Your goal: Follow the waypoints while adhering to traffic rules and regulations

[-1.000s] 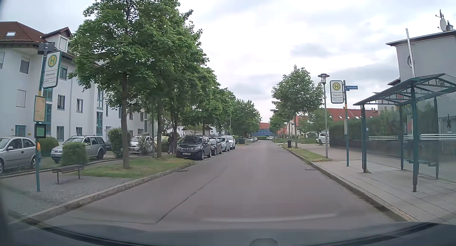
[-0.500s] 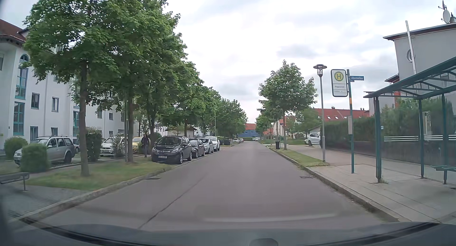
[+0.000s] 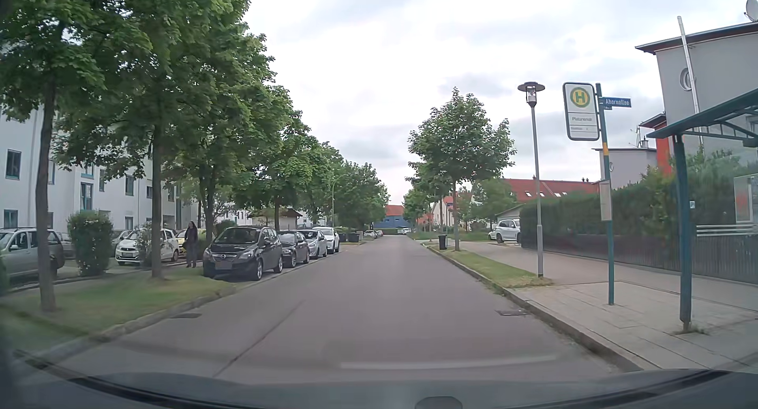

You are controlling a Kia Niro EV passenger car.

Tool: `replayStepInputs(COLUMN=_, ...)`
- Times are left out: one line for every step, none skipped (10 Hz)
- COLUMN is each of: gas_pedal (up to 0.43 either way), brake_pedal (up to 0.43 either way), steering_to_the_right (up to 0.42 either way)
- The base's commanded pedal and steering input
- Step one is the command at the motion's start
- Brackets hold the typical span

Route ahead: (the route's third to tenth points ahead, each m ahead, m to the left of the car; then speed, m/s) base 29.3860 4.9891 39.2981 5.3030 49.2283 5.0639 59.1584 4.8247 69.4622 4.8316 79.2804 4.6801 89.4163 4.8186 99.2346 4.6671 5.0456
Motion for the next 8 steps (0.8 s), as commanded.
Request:
replayStepInputs(gas_pedal=0.169, brake_pedal=0.0, steering_to_the_right=0.041)
replayStepInputs(gas_pedal=0.169, brake_pedal=0.0, steering_to_the_right=0.031)
replayStepInputs(gas_pedal=0.169, brake_pedal=0.0, steering_to_the_right=0.026)
replayStepInputs(gas_pedal=0.169, brake_pedal=0.0, steering_to_the_right=0.021)
replayStepInputs(gas_pedal=0.169, brake_pedal=0.0, steering_to_the_right=0.011)
replayStepInputs(gas_pedal=0.177, brake_pedal=0.0, steering_to_the_right=0.007)
replayStepInputs(gas_pedal=0.177, brake_pedal=0.0, steering_to_the_right=0.007)
replayStepInputs(gas_pedal=0.169, brake_pedal=0.0, steering_to_the_right=0.006)
